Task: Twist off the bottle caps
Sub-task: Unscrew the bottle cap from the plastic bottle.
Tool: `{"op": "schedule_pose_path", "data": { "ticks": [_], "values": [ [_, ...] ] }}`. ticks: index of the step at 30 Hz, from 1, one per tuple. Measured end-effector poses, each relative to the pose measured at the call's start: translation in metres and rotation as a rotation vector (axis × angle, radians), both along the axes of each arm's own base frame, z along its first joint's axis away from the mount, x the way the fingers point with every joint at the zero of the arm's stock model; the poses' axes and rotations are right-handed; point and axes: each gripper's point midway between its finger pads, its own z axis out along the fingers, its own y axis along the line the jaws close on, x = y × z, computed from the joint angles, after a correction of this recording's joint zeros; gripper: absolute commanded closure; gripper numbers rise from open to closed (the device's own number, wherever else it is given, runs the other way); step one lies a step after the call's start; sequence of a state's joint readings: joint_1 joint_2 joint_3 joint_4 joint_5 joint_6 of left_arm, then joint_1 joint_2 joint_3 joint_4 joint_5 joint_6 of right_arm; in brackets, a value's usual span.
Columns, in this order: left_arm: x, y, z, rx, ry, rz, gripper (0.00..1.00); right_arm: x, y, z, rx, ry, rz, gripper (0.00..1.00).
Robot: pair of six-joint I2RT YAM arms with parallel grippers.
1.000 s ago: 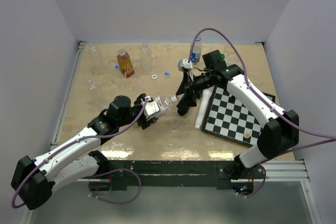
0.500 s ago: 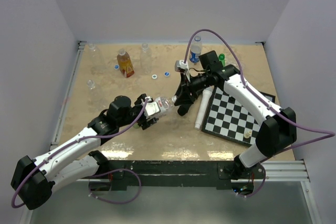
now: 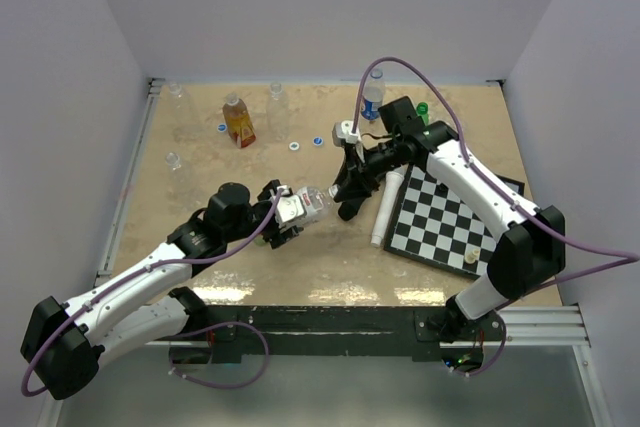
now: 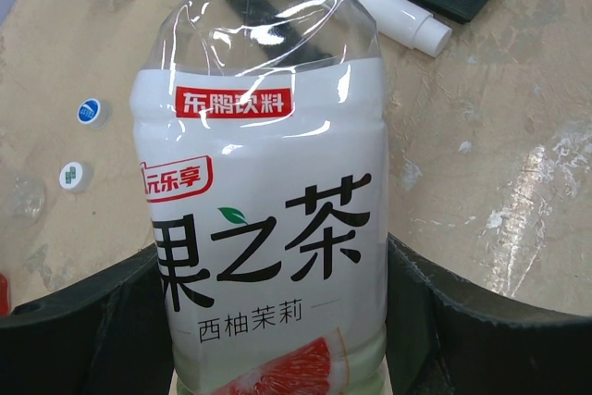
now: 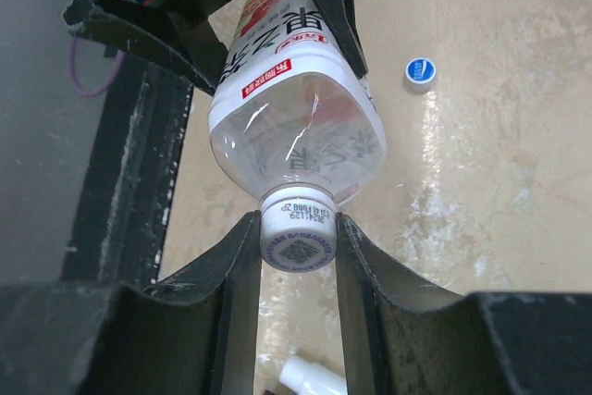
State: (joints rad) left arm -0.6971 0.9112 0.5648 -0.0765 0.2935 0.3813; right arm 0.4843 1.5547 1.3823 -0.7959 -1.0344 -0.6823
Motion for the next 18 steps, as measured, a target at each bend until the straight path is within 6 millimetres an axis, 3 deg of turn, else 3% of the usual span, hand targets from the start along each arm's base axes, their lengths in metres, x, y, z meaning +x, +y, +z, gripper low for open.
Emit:
{"op": "schedule_pose_path", "data": {
  "ticks": [5,12,18],
  "values": [
    [0.000,-0.002,0.003,-0.012,-0.008,-0.010,1.00,0.001,-0.004,0.006,0.016,-0.228,0.107,1.00],
    [0.001,-0.012,0.024,-0.068,-0.071,-0.044,1.00,-0.005,-0.013,0.034,0.068,-0.667,0.297,1.00],
    [0.000,-0.013,0.024,-0.068,-0.069,-0.049,1.00,-0.006,-0.014,0.031,0.082,-0.861,0.437,1.00]
  ]
}}
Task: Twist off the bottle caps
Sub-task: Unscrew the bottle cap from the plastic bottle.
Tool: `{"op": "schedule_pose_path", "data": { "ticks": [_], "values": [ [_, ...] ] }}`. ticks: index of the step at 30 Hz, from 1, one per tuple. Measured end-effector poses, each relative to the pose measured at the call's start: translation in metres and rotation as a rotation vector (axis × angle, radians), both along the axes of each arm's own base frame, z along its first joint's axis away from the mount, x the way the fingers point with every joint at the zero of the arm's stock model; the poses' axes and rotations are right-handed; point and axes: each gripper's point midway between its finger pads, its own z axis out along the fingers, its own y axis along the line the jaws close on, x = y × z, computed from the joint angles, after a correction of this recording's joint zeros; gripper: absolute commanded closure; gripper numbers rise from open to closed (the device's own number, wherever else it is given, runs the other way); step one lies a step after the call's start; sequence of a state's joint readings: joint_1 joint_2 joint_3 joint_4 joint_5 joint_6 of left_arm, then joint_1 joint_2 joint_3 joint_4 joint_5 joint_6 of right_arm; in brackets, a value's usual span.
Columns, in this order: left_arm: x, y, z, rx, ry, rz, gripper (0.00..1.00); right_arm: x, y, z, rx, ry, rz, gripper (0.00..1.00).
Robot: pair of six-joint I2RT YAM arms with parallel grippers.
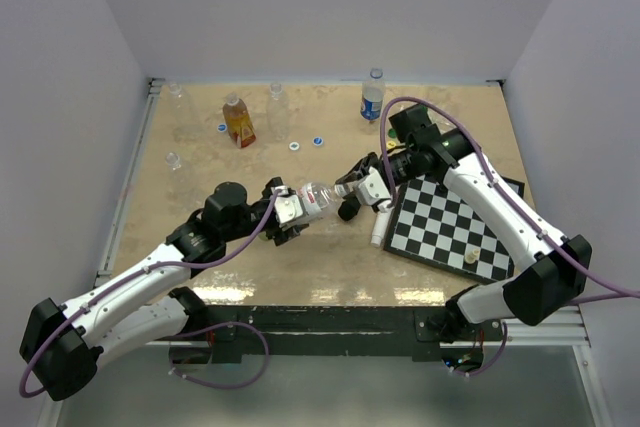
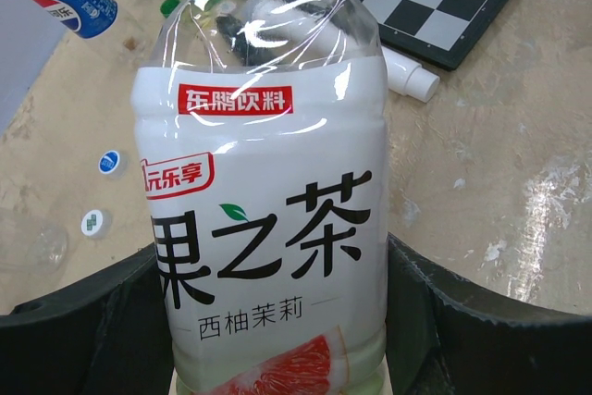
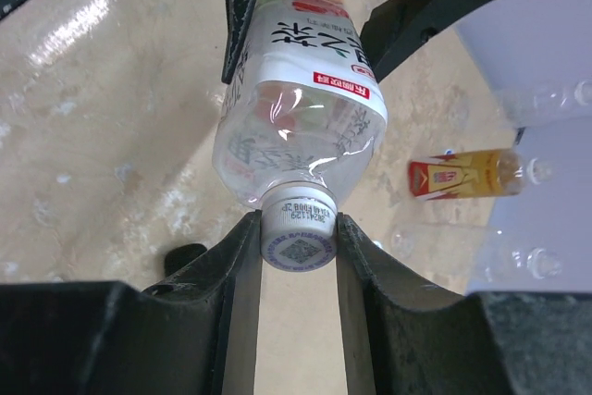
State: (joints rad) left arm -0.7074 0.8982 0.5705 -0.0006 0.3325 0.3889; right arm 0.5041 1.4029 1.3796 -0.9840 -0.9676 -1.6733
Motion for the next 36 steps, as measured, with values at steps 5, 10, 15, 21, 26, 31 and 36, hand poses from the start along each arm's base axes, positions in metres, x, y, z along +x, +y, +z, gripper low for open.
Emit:
{"op": "schedule_pose_path", "data": {
  "ticks": [5,10,15,21,26,31,36],
  "values": [
    [-0.0006,0.0002,-0.0011,0.002,0.005,-0.001,1.00,0.0001,-0.0006,-0.0018,-0.001,-0.102,0.068,1.00],
    [-0.0008,0.0001,-0.0014,0.002,0.007,-0.001,1.00,-0.0001,-0.0010,-0.0023,-0.003,-0.163,0.110,1.00],
    [-0.0011,0.0001,-0.0019,0.003,0.009,-0.002,1.00,0.0004,-0.0017,-0.0035,-0.012,-0.205,0.134,1.00],
    [-0.0013,0.0001,-0.0022,0.004,0.011,-0.003,1.00,0.0002,-0.0014,-0.0038,-0.014,-0.220,0.145,1.00],
    [-0.0016,0.0002,-0.0025,0.004,0.012,-0.003,1.00,-0.0001,-0.0017,-0.0047,-0.016,-0.223,0.148,1.00],
    [-0.0023,0.0000,-0.0031,0.005,0.015,-0.006,1.00,-0.0010,-0.0024,-0.0054,-0.019,-0.220,0.150,0.93],
    [-0.0028,-0.0002,-0.0033,0.006,0.016,-0.008,1.00,-0.0016,-0.0024,-0.0055,-0.019,-0.217,0.151,0.63]
  ]
}}
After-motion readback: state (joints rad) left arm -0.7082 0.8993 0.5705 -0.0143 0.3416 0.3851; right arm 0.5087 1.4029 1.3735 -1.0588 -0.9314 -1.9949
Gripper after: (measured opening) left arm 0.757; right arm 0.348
